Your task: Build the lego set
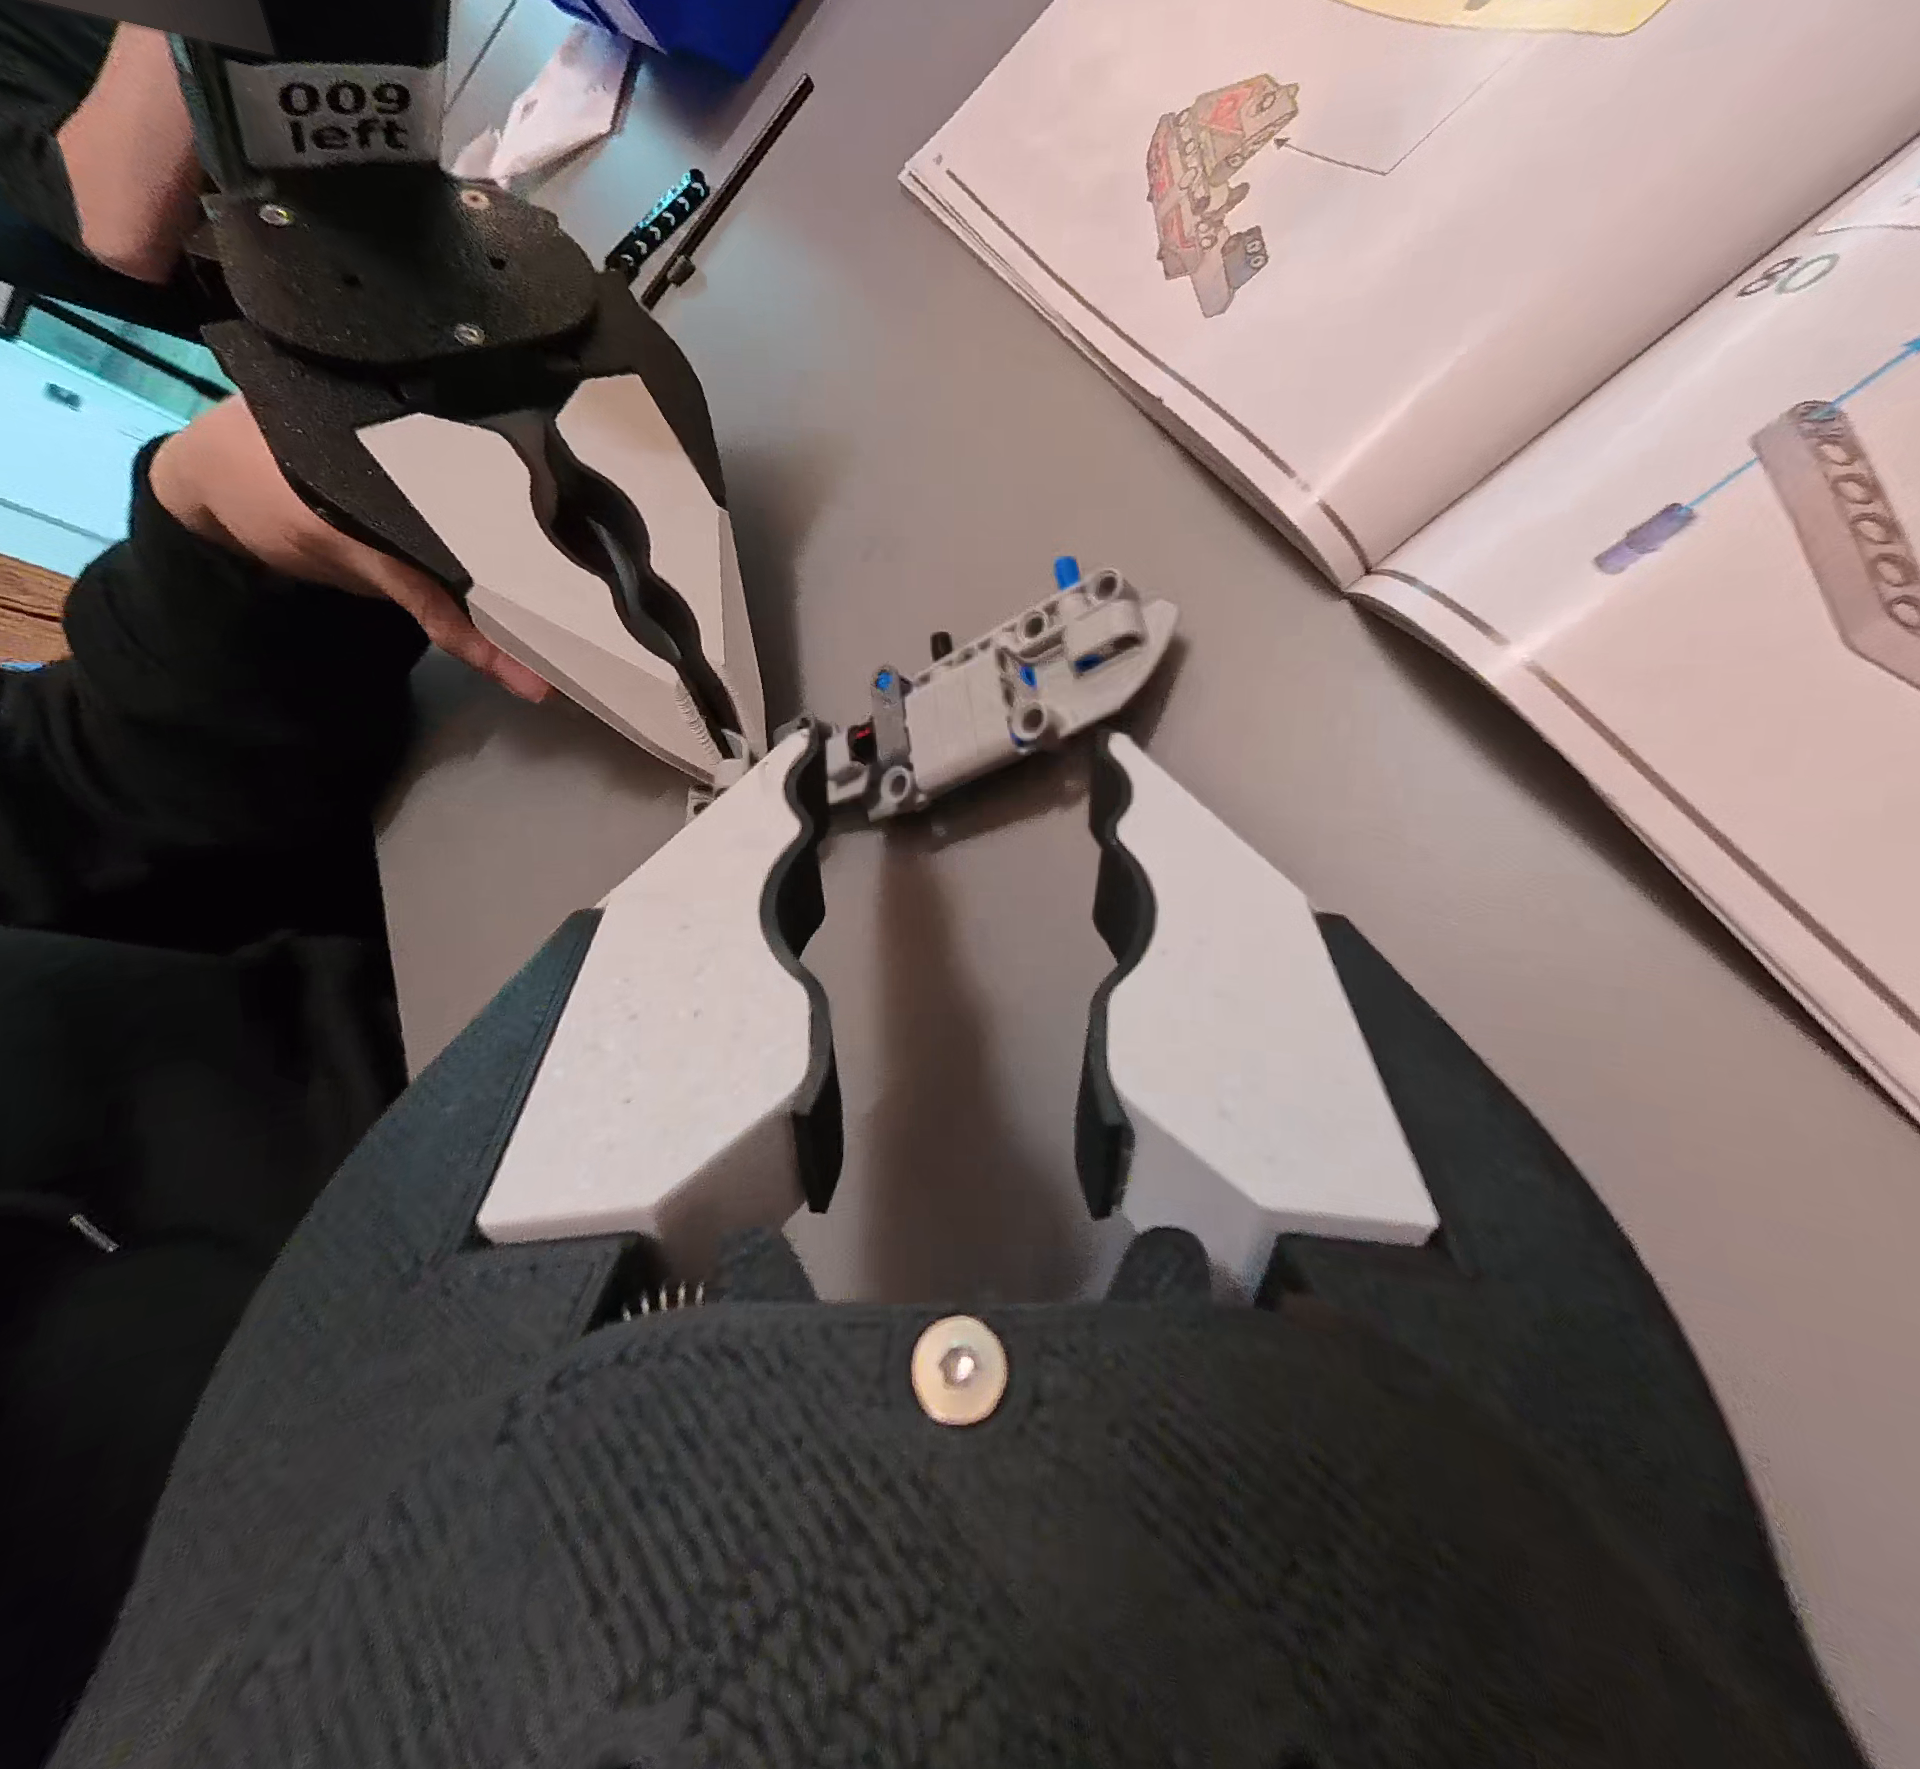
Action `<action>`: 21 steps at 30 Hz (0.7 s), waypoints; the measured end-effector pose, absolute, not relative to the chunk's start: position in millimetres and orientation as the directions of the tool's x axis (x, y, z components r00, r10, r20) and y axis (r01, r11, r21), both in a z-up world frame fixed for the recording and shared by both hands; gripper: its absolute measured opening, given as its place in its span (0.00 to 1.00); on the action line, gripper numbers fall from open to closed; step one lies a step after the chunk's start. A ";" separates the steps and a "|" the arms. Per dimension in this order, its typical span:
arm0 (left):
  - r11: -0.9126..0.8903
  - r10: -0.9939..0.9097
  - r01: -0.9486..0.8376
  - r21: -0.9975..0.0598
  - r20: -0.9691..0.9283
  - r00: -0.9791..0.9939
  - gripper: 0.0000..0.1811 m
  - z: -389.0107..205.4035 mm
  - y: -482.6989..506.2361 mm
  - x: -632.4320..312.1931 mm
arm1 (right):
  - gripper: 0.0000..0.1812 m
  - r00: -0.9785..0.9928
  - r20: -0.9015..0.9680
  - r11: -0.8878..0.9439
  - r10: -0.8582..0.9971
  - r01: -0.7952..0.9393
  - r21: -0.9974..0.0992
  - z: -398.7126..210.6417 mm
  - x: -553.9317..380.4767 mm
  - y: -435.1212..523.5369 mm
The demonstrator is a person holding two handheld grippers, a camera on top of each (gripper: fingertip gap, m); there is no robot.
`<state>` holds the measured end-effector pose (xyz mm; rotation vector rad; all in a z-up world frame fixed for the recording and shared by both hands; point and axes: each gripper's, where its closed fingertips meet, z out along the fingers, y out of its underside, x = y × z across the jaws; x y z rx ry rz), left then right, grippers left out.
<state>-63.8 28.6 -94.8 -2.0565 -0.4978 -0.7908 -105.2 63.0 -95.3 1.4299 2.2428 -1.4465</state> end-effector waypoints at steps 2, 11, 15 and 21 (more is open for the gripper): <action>-0.554 0.047 0.605 -0.572 0.704 0.709 0.00 -94.4 28.8 -63.9 | 0.23 -0.547 -0.552 0.090 0.630 0.757 -0.647 -96.1 -107.8 58.2; -0.550 0.006 0.616 -0.564 0.735 0.678 0.00 -91.7 27.8 -61.0 | 0.08 -0.603 -0.577 0.096 0.550 0.733 -0.674 -94.0 -117.1 24.2; -0.459 -0.187 0.578 -0.675 0.709 0.680 0.00 -56.5 16.8 -54.9 | 0.07 -0.638 -0.562 0.101 0.526 0.703 -0.704 -87.3 -115.0 20.1; -0.269 -0.026 0.661 -0.700 0.692 0.722 0.00 -34.7 -12.1 -109.3 | 0.07 -0.786 -0.464 -0.093 0.410 0.470 -0.878 -29.4 -114.8 29.2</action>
